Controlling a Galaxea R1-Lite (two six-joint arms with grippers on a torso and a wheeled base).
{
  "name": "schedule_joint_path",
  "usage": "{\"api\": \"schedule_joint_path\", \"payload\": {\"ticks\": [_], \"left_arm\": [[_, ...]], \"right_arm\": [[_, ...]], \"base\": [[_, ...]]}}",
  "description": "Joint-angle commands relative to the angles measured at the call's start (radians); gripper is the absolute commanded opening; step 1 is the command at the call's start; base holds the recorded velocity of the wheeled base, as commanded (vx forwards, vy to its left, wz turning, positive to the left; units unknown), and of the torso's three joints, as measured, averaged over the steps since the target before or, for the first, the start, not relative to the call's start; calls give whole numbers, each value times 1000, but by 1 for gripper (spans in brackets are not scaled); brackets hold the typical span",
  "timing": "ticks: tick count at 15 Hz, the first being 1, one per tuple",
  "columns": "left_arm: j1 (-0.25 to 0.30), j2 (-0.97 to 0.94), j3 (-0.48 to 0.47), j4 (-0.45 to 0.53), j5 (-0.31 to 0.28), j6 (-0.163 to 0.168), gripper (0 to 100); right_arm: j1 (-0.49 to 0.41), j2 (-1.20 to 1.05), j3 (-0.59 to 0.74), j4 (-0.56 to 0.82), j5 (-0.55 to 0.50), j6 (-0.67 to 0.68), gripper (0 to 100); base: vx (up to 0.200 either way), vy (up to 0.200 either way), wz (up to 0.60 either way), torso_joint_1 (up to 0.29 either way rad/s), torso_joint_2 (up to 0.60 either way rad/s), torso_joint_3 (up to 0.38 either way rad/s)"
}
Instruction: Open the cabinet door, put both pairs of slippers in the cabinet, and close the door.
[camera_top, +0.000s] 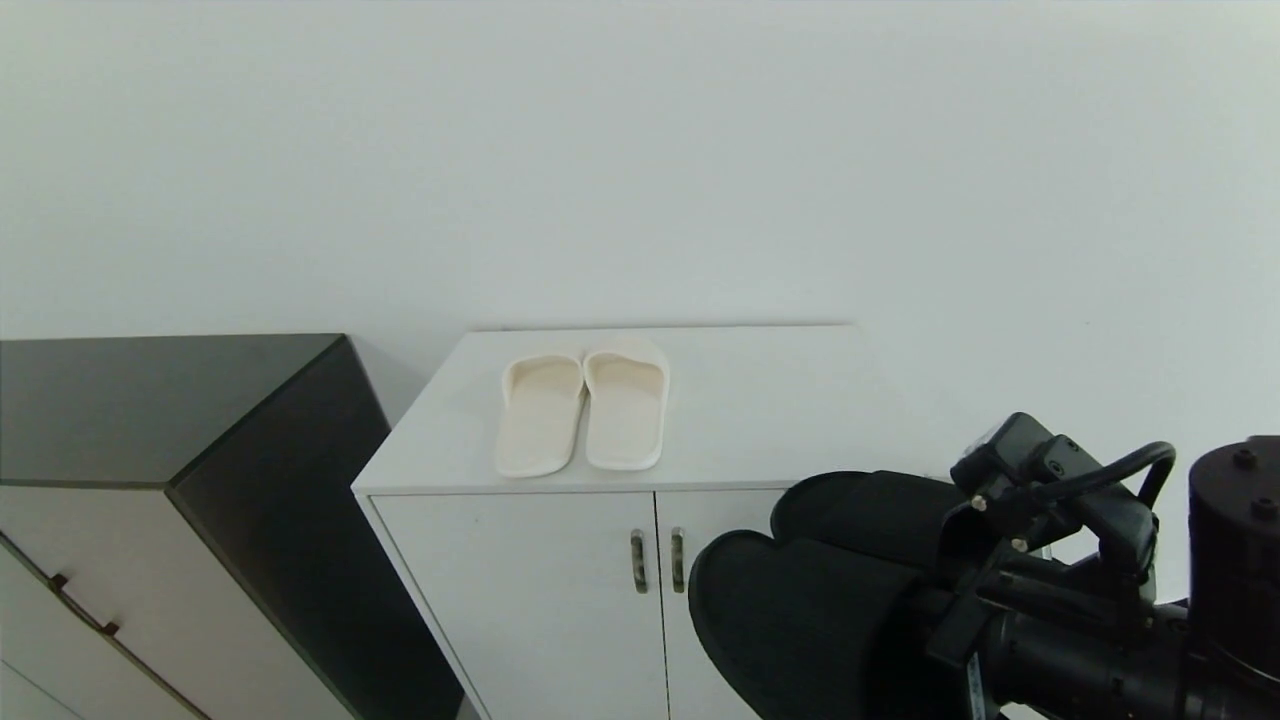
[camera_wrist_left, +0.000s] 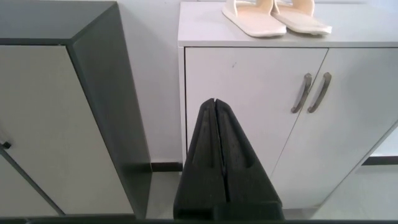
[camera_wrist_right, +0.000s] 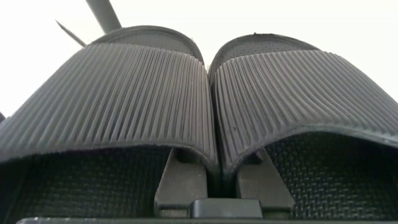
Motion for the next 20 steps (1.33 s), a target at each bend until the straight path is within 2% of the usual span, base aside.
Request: {"api": "schedule_joint_path", "payload": {"ticks": [1, 6, 19, 20], "left_arm": [[1, 1, 0, 0, 0, 0, 0], [1, 1, 0, 0, 0, -2, 0], [1, 1, 0, 0, 2, 1, 0], [1, 1, 0, 0, 0, 1, 100]], "right_arm": [[-1, 2, 2, -1, -1, 1, 0], [3, 1, 28, -2, 29, -10, 0], [16, -10, 46, -4, 31, -19, 0], [16, -10, 46, -2, 31, -19, 0]], "base": [[0, 0, 0, 0, 0, 0], [0, 0, 0, -52, 113, 68], [0, 0, 0, -207, 516, 307], [0, 0, 0, -159, 491, 315]]}}
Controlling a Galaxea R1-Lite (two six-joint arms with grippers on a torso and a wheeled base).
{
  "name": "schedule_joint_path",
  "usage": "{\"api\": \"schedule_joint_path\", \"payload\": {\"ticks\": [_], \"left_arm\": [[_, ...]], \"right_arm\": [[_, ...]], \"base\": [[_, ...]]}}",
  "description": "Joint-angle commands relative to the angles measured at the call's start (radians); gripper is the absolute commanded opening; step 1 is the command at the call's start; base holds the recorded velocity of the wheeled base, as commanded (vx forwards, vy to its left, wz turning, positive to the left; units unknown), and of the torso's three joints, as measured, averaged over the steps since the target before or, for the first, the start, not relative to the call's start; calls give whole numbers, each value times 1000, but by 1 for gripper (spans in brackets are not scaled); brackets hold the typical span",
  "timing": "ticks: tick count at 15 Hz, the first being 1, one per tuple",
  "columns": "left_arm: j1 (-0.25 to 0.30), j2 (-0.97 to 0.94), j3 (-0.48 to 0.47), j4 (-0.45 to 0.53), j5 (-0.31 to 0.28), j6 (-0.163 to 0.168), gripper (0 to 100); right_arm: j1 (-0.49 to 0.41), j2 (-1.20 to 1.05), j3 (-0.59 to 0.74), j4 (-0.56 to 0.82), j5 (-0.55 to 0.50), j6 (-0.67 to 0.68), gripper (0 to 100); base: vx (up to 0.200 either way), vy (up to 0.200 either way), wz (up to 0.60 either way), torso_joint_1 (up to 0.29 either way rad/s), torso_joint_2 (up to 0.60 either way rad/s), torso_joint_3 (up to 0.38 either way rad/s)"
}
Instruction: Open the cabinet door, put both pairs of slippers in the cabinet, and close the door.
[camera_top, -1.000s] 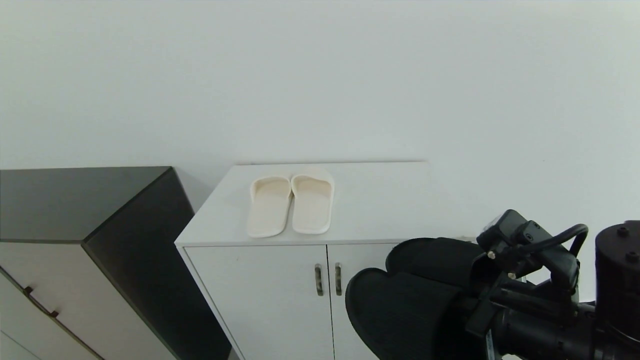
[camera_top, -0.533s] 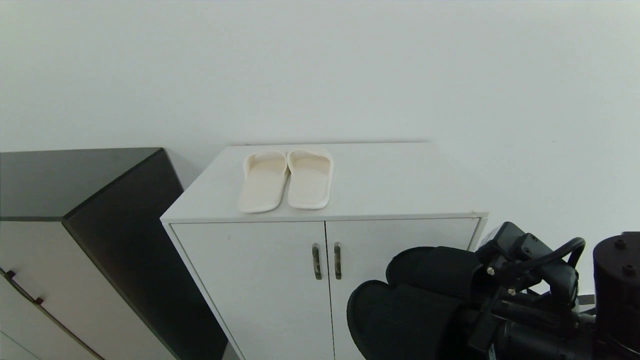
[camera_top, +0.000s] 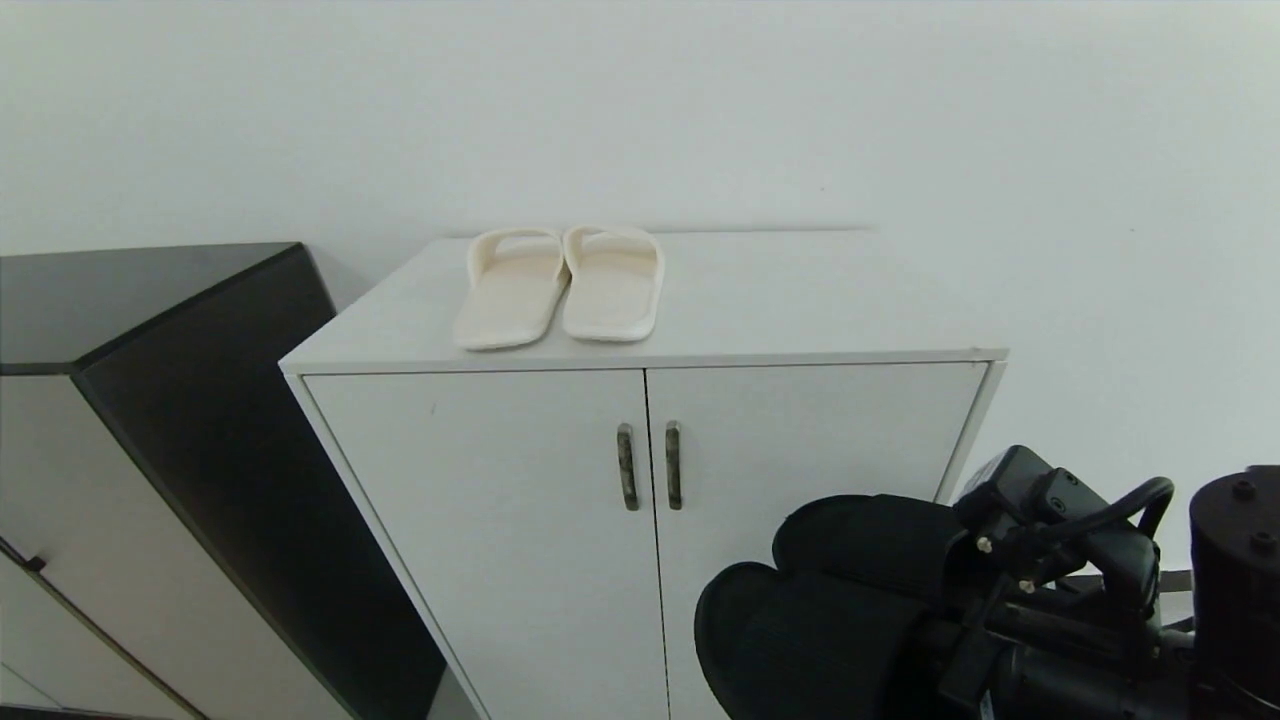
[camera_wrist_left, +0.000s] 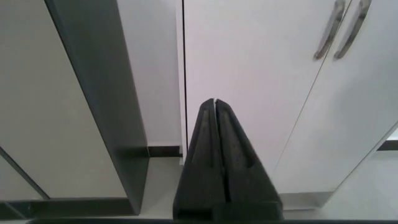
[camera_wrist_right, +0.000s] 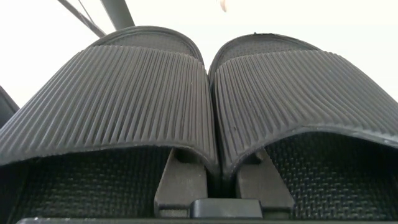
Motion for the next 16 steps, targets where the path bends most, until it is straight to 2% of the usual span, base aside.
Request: {"api": "schedule_joint_path", "payload": {"ticks": [1, 12, 13, 14, 15, 16], "left_arm": [[0, 1, 0, 1, -1, -1, 100], [2, 43, 0, 1, 9, 2, 100], [0, 50, -3, -1, 3, 30, 100], [-4, 69, -3, -1, -4, 71, 100], [-15, 127, -3, -4, -34, 117, 100], [-21, 164, -37, -19, -71, 114, 100]], "right_arm": [[0, 1, 0, 0, 0, 0, 0], [13, 7, 14, 0, 2, 0, 0], [20, 8, 17, 0, 0, -2, 0], [28, 13, 20, -1, 0, -2, 0], [28, 14, 17, -1, 2, 0, 0], [29, 18, 16, -1, 2, 0, 0]], "base": [[0, 0, 0, -173, 481, 330], [0, 0, 0, -110, 460, 345], [0, 0, 0, -36, 442, 393], [0, 0, 0, -90, 437, 417], [0, 0, 0, -22, 271, 271], [0, 0, 0, -2, 159, 149]]}}
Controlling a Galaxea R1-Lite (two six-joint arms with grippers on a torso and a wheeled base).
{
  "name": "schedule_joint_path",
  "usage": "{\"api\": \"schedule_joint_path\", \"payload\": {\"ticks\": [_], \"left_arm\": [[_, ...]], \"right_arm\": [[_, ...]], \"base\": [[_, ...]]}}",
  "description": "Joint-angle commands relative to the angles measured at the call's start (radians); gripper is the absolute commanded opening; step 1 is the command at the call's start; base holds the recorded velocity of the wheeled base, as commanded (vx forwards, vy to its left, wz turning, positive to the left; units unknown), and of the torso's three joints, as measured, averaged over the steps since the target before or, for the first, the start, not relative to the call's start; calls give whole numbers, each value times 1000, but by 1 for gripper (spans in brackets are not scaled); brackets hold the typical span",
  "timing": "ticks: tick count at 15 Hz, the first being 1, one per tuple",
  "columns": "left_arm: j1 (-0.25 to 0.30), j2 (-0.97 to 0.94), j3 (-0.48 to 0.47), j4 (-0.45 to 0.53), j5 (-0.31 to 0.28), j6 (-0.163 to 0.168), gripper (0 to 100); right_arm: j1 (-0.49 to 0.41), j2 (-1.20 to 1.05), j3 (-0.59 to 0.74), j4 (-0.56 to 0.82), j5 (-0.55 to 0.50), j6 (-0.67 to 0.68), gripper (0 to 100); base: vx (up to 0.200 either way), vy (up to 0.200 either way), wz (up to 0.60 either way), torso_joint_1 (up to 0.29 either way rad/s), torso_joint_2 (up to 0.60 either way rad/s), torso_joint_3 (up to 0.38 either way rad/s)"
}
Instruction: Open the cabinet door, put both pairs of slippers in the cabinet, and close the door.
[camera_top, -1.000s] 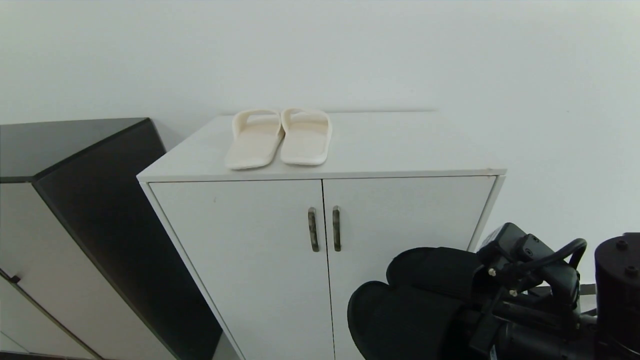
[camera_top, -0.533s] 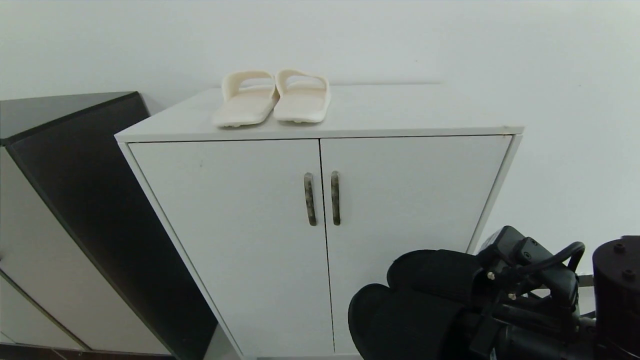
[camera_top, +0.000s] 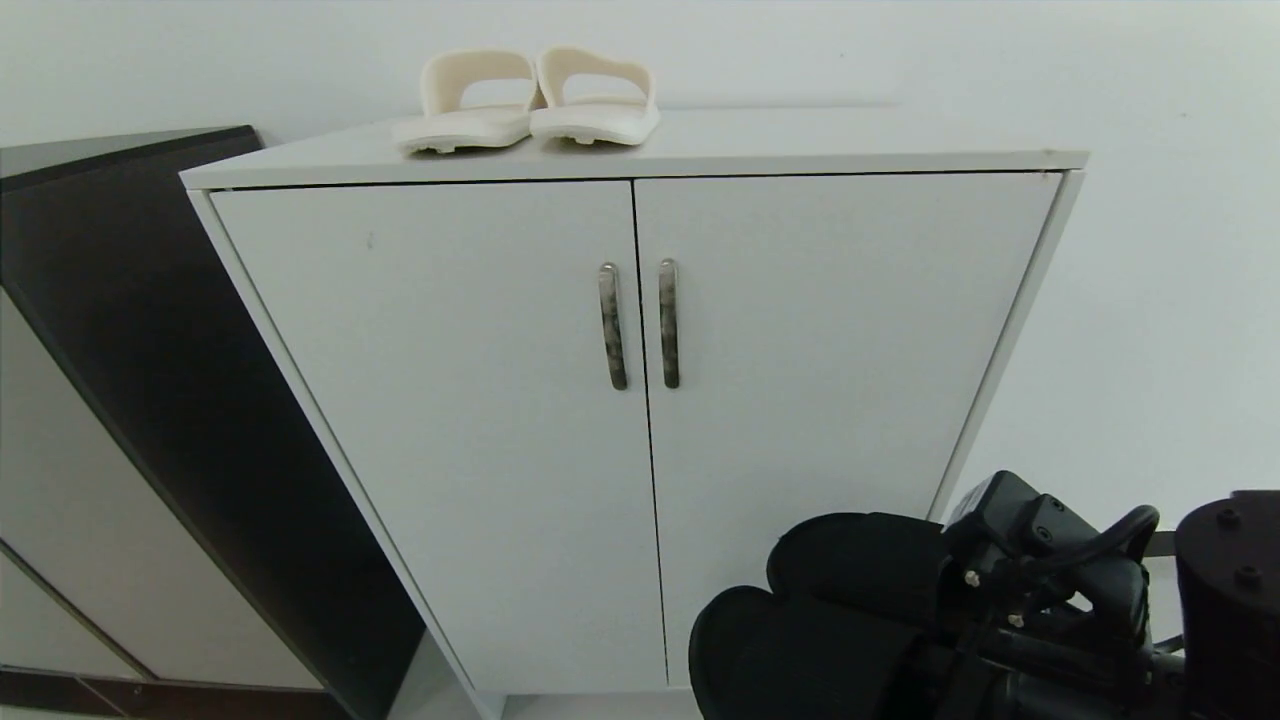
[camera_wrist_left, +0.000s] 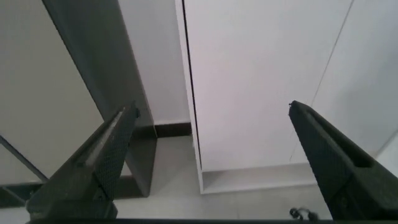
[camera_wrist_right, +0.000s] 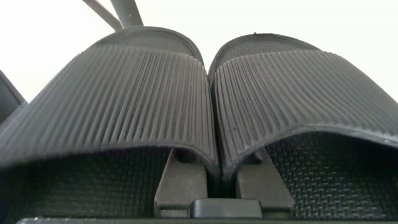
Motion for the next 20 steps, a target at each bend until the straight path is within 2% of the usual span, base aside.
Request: {"api": "schedule_joint_path", "payload": {"ticks": [1, 2, 3, 4, 5, 6, 7, 8, 9, 11, 12, 13, 16, 17, 18, 20], "left_arm": [[-15, 149, -127, -30, -98, -38, 100], [-15, 237, -220, -30, -178, -87, 100], [-15, 329, -280, -30, -275, -74, 100], [-15, 375, -300, -33, -318, -70, 100], [-16, 533, -369, -64, -431, -71, 100], [-25, 632, -388, -118, -464, -67, 100], [-90, 734, -389, -207, -470, -67, 100], [-183, 807, -389, -292, -459, -73, 100], [-266, 865, -389, -358, -417, -76, 100], [-466, 951, -426, -435, -287, -88, 100], [-574, 982, -455, -458, -200, -97, 100], [-642, 1013, -481, -477, -141, -97, 100], [-673, 1125, -538, -546, -134, -101, 100], [-696, 1186, -585, -567, -144, -102, 100], [-697, 1241, -641, -569, -181, -111, 100], [-660, 1367, -762, -570, -278, -165, 100]], "right_arm": [[9, 18, -1, -2, 0, -1, 0], [16, 24, 1, 0, 0, -1, 0], [18, 38, -1, -4, 0, 1, 0], [18, 43, -1, -7, 0, 1, 0], [18, 47, 4, -28, -1, 1, 0], [18, 46, 4, -37, -3, 1, 0], [18, 40, 4, -42, -6, 1, 0], [18, 35, 4, -45, -6, 1, 0], [18, 31, 4, -45, -6, 1, 0], [18, 31, 4, -45, -6, -1, 0], [19, 31, 4, -43, -6, -1, 0], [21, 31, 4, -43, -6, -7, 0], [21, 31, 4, -45, -3, -21, 0], [21, 32, 5, -45, -3, -21, 0], [21, 32, 8, -45, -1, -19, 0], [21, 35, 18, -43, -9, -21, 0]], "base": [[0, 0, 0, 2, 90, 95], [0, 0, 0, 0, 0, 0], [0, 0, 0, 0, 0, 0], [0, 0, 0, 0, 0, 0], [0, 0, 0, 0, 0, 0], [0, 0, 0, 0, 0, 0], [0, 0, 0, 0, 0, 0], [0, 0, 0, 0, 0, 0], [0, 0, 0, 0, 0, 0], [0, 0, 0, 0, 0, 0], [0, 0, 0, 0, 0, 0], [0, 0, 0, 0, 0, 0], [0, 0, 0, 0, 0, 0], [0, 0, 0, 0, 0, 0], [0, 0, 0, 0, 0, 0], [0, 0, 0, 0, 0, 0]]}}
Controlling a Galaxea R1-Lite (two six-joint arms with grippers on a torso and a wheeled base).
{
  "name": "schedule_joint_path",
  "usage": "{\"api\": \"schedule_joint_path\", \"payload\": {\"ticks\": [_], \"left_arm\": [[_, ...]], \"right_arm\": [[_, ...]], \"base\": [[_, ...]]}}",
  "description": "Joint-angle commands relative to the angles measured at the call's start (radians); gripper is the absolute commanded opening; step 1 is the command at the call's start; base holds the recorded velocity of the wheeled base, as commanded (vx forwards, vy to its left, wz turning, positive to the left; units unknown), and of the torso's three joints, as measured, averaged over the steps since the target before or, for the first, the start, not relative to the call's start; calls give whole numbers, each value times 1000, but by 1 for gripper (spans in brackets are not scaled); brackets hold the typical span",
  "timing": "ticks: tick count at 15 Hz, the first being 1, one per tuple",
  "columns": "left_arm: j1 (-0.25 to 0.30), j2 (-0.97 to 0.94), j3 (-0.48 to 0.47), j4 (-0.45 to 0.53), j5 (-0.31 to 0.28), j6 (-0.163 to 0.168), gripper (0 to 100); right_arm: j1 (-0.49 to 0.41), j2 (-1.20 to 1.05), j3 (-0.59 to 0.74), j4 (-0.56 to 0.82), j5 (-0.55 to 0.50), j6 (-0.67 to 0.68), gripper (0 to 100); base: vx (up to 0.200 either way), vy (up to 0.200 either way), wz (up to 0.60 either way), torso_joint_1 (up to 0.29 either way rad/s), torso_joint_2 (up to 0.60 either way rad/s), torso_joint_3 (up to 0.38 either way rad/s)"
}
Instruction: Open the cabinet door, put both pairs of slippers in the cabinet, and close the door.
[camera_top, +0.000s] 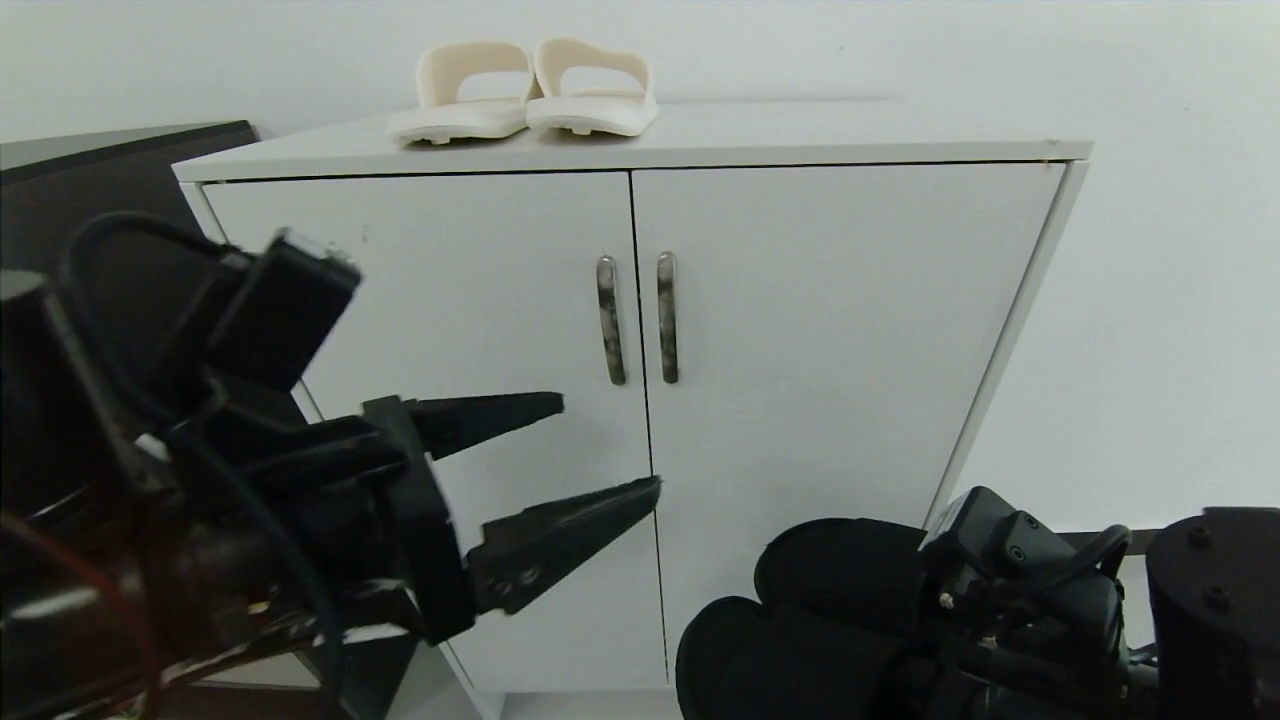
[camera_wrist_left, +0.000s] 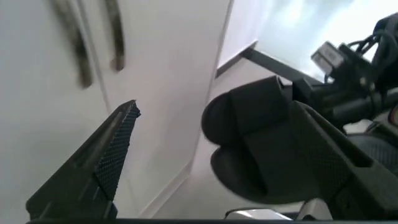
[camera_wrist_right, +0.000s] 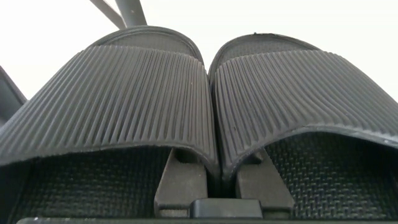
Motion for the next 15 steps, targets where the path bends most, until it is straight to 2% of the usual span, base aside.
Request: {"api": "schedule_joint_path", "payload": {"ticks": [1, 2, 3, 4, 5, 6, 8, 10, 13, 15], "left_arm": [[36, 204, -155, -7, -99, -41, 100], [50, 231, -194, -9, -160, -57, 100], [59, 242, -228, -9, -223, -111, 100], [70, 247, -256, -9, -297, -186, 100], [88, 250, -273, -9, -352, -228, 100], [113, 251, -282, -9, -381, -238, 100], [128, 267, -296, -9, -364, -232, 100], [131, 282, -311, -24, -286, -218, 100], [133, 294, -313, -64, -234, -211, 100], [138, 317, -314, -64, -189, -174, 100]], "right_arm": [[0, 2, 4, 0, -3, -2, 0], [0, 2, 4, -1, -3, 0, 0], [0, 2, 4, 0, -3, -2, 0], [0, 2, 4, 0, -3, -2, 0], [0, 2, 3, 0, -3, -2, 0], [0, 2, 1, 0, -3, -2, 0], [0, 1, 3, 0, -3, -3, 0], [2, 4, 4, 0, -1, -3, 0], [2, 5, 6, 0, -1, -3, 0], [2, 9, 9, 0, -1, -3, 0]], "base": [[0, 0, 0, 0, 0, 0], [0, 0, 0, 0, 0, 0], [0, 0, 0, 0, 0, 0], [0, 0, 0, 0, 0, 0], [0, 0, 0, 0, 0, 0], [0, 0, 0, 0, 0, 0], [0, 0, 0, 0, 0, 0], [0, 0, 0, 0, 0, 0], [0, 0, 0, 0, 0, 0], [0, 0, 0, 0, 0, 0]]}}
